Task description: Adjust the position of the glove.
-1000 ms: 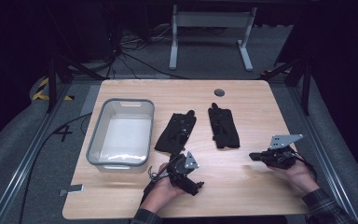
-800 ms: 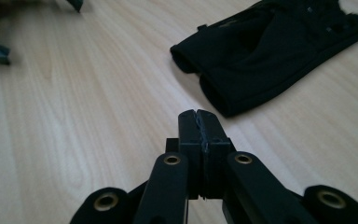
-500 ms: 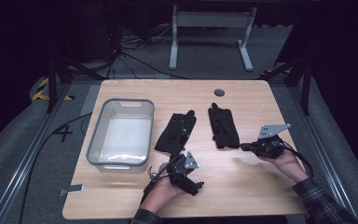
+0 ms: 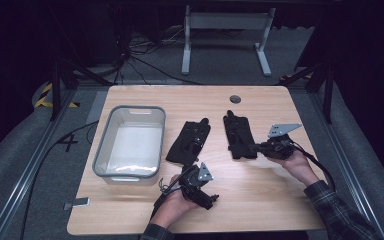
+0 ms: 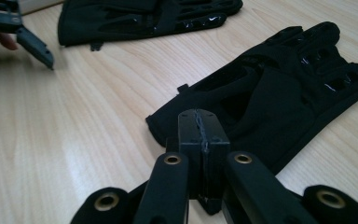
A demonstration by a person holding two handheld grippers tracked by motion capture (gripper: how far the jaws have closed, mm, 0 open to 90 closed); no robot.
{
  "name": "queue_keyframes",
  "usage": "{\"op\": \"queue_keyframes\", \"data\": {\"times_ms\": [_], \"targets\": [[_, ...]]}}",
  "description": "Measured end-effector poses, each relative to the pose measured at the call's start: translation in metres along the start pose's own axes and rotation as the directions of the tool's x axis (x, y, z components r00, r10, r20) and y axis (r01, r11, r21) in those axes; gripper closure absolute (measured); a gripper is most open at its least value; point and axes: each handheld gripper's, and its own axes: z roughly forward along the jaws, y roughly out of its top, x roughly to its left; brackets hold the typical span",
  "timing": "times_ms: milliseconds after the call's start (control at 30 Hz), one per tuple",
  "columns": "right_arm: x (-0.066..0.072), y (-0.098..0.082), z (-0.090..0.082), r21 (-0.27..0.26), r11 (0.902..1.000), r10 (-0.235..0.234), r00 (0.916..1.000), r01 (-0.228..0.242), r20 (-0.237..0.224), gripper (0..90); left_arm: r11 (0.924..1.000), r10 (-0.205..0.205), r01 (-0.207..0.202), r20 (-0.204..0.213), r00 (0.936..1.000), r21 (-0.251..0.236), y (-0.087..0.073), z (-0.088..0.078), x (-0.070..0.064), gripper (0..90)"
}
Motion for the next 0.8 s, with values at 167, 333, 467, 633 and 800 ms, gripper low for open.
{"op": "queue_keyframes", "data": {"times_ms": [167,333,467,633,800], "targets": [[-0.004,0.003,0.016,0.030,0.9994,-0.015,0.9997,0.014,0.020,90.0,1.0000,0.000,0.000,0.000,1.0000,0.000,0.000,0.000,0.000,0.0],[-0.006,0.000,0.030,0.072,0.9973,-0.015,0.9999,0.016,-0.006,90.0,1.0000,0.000,0.000,0.000,1.0000,0.001,0.000,0.000,0.000,0.0],[-0.009,-0.003,0.037,0.097,0.9953,-0.005,0.9996,0.008,-0.028,90.0,1.0000,0.002,-0.002,0.004,1.0000,-0.002,0.000,0.000,0.000,0.0],[-0.010,-0.005,0.037,0.104,0.9946,0.004,0.9993,0.000,-0.036,90.0,0.9999,0.010,-0.010,0.007,0.9999,0.002,0.000,0.000,0.000,0.0],[-0.010,-0.007,0.037,0.104,0.9945,0.015,0.9986,-0.009,-0.050,90.0,0.9999,0.011,-0.011,0.007,0.9999,0.002,0.000,0.000,0.000,0.0]]}}
